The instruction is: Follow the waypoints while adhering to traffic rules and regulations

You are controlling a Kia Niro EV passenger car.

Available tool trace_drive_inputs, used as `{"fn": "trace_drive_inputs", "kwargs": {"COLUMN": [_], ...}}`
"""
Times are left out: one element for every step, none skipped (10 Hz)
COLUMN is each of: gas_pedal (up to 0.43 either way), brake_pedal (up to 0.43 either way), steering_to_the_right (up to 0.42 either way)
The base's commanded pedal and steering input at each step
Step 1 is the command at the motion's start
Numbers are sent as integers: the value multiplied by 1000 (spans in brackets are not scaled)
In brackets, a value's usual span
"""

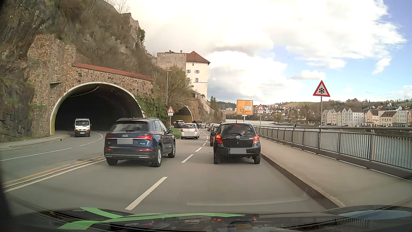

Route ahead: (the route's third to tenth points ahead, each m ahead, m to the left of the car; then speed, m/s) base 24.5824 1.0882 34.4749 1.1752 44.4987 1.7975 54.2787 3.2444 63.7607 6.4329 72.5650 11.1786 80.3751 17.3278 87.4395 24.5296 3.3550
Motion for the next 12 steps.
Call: {"fn": "trace_drive_inputs", "kwargs": {"gas_pedal": [0,0,0,0,0,0,0,0,0,0,0,0], "brake_pedal": [183,189,195,195,195,195,201,207,207,207,207,213], "steering_to_the_right": [8,8,8,8,8,8,8,8,8,8,7,8]}}
